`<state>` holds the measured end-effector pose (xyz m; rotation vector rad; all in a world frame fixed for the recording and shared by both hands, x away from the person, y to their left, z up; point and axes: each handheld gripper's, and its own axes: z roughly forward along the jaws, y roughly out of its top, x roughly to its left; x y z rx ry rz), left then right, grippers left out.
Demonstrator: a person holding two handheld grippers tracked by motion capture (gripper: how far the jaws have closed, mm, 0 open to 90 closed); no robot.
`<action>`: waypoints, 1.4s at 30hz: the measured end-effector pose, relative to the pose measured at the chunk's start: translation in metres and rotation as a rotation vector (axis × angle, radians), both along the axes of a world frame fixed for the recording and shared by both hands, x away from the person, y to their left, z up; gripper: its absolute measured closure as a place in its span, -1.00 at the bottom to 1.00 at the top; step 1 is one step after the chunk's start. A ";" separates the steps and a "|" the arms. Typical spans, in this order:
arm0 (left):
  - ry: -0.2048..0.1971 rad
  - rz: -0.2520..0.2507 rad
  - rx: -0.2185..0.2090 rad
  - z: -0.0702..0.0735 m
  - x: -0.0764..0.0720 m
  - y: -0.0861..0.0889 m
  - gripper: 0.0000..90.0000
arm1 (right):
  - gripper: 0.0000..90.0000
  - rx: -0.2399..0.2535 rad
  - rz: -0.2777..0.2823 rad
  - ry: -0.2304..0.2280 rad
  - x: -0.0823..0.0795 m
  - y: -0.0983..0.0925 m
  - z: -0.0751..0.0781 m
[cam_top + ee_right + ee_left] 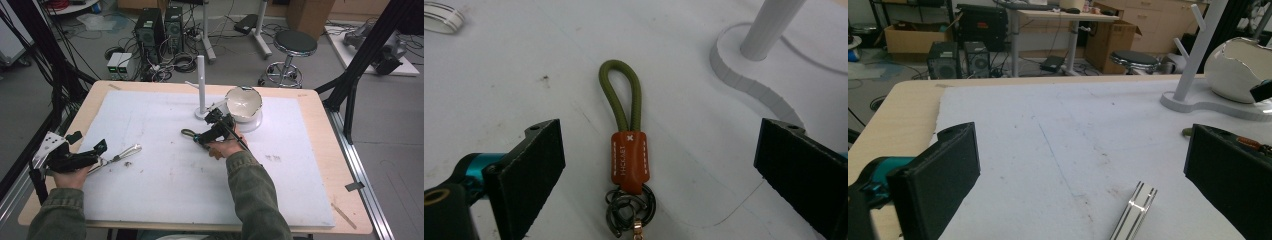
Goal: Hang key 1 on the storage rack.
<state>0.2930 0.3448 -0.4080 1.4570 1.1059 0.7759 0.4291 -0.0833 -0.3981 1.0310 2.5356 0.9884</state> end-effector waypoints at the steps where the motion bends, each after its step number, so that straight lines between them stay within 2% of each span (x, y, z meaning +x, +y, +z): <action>1: 0.000 0.000 0.000 0.000 0.000 0.000 -0.96 | -0.89 -0.002 -0.004 0.010 0.001 0.000 -0.002; 5: 0.001 -0.001 -0.001 0.000 0.000 0.000 -0.96 | -0.86 -0.033 -0.009 0.025 0.005 0.001 -0.010; 8: 0.002 -0.003 -0.001 0.000 0.000 0.000 -0.96 | -0.72 -0.038 -0.012 0.039 0.007 0.003 -0.014; 14: 0.003 -0.005 0.000 0.000 0.000 0.000 -0.96 | -0.62 -0.083 -0.013 0.037 0.009 0.006 -0.022; 19: 0.003 -0.008 0.001 0.000 0.000 0.000 -0.96 | -0.41 -0.099 0.003 0.043 0.009 0.007 -0.023; 26: 0.004 -0.009 0.001 0.000 0.000 0.000 -0.96 | -0.01 -0.122 0.063 0.045 0.004 0.014 -0.024; 31: 0.004 -0.008 -0.001 0.000 0.000 -0.001 -0.96 | 0.43 -0.108 0.107 0.067 0.001 0.018 -0.024; 33: 0.004 -0.008 -0.001 0.000 0.000 -0.001 -0.96 | 0.49 -0.137 0.116 0.066 -0.002 0.020 -0.026; 38: 0.004 -0.007 0.000 -0.001 0.000 0.000 -0.96 | 0.57 -0.131 0.122 0.079 -0.002 0.019 -0.024; 41: 0.005 -0.008 0.002 0.000 0.000 0.000 -0.96 | 0.59 -0.143 0.133 0.063 -0.002 0.017 -0.023; 42: 0.005 -0.009 0.003 0.000 0.000 0.000 -0.96 | 0.59 -0.137 0.126 0.076 -0.003 0.017 -0.022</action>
